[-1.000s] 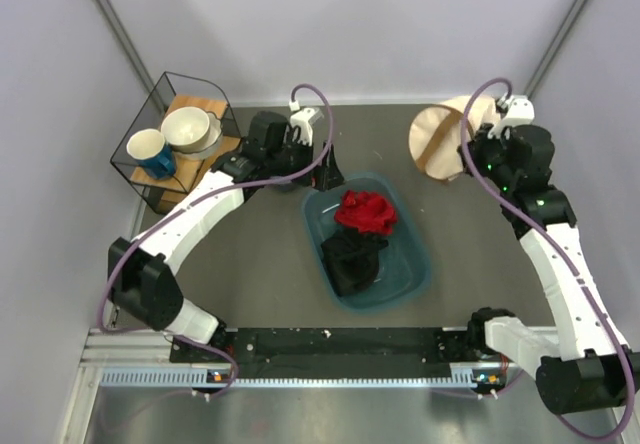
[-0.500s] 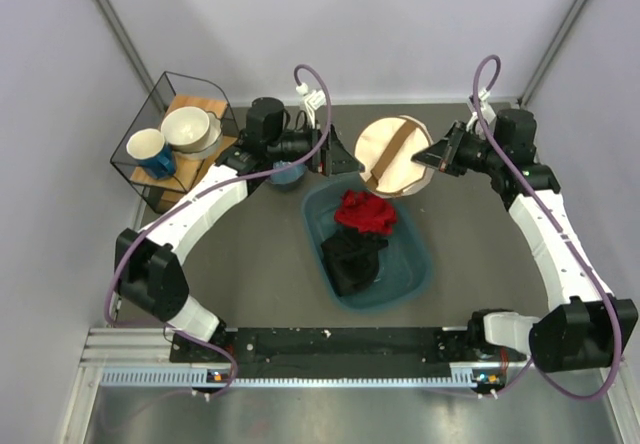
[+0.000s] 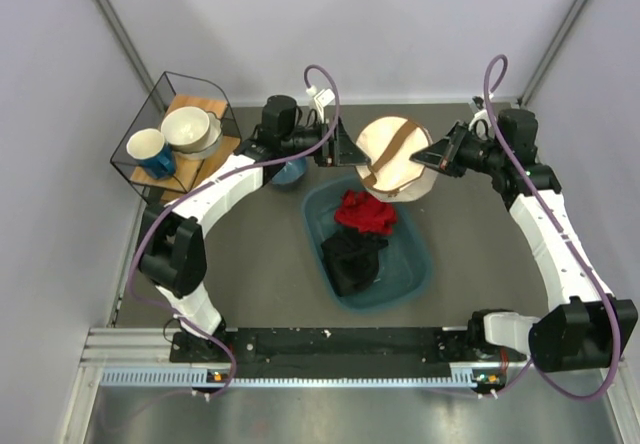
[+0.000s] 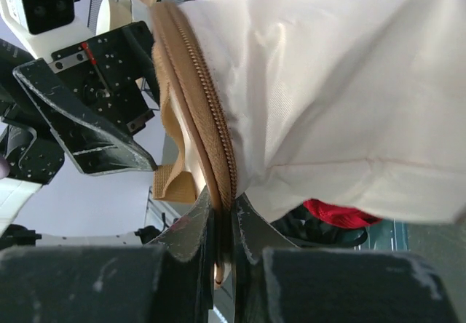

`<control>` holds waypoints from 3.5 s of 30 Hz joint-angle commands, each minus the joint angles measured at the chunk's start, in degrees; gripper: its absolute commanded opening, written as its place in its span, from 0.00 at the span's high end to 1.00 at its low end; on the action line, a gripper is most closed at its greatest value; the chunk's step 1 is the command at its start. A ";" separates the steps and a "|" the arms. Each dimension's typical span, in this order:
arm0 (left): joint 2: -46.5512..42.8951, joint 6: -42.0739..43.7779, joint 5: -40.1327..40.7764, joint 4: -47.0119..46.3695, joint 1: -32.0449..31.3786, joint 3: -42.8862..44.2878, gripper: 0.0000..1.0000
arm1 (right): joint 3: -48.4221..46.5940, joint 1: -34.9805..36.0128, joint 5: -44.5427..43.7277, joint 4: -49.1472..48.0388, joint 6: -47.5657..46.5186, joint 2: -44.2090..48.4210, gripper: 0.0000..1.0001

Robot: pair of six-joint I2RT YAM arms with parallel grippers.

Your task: Unzip the laundry bag and remove the bra

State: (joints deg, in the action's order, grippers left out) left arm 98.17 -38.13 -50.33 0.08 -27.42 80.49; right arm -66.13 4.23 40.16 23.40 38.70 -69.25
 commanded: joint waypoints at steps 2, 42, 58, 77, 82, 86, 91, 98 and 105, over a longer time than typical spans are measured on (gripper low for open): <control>0.27 -1.86 -0.74 -2.72 -0.27 2.92 0.18 | -1.90 -0.27 0.27 -3.89 2.52 2.98 1.00; 1.76 -20.41 6.12 -6.76 -0.44 5.82 1.00 | 8.29 6.76 -18.36 -11.97 9.03 6.15 0.67; 3.61 -15.04 5.77 -0.52 -0.35 9.42 1.00 | 7.24 6.84 -20.30 -13.64 8.68 2.72 0.72; -0.16 11.84 25.27 25.94 -2.28 22.18 0.21 | 4.87 6.76 -31.62 -6.62 23.07 2.98 1.00; -1.32 14.84 25.46 28.40 -8.60 21.90 0.34 | -1.01 6.84 -34.01 1.02 24.49 0.79 1.00; 0.44 14.31 23.00 28.05 -14.05 22.52 0.41 | -3.57 6.76 -34.45 2.27 24.93 0.08 1.00; 3.34 11.24 19.48 25.42 -16.00 22.26 0.44 | -3.04 6.76 -36.73 2.27 25.38 2.10 1.00; 6.33 8.34 19.83 21.54 -16.09 23.30 0.47 | -2.69 6.84 -36.65 2.18 25.90 2.81 1.00; 11.07 7.90 22.20 22.16 -16.00 28.14 0.48 | -2.60 6.84 -36.30 2.09 26.08 3.42 1.00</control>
State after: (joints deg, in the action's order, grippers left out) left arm 107.83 -29.36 -29.06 25.19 -43.59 104.44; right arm -66.63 10.98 4.10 27.73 63.99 -68.34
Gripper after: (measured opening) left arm 0.517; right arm 0.033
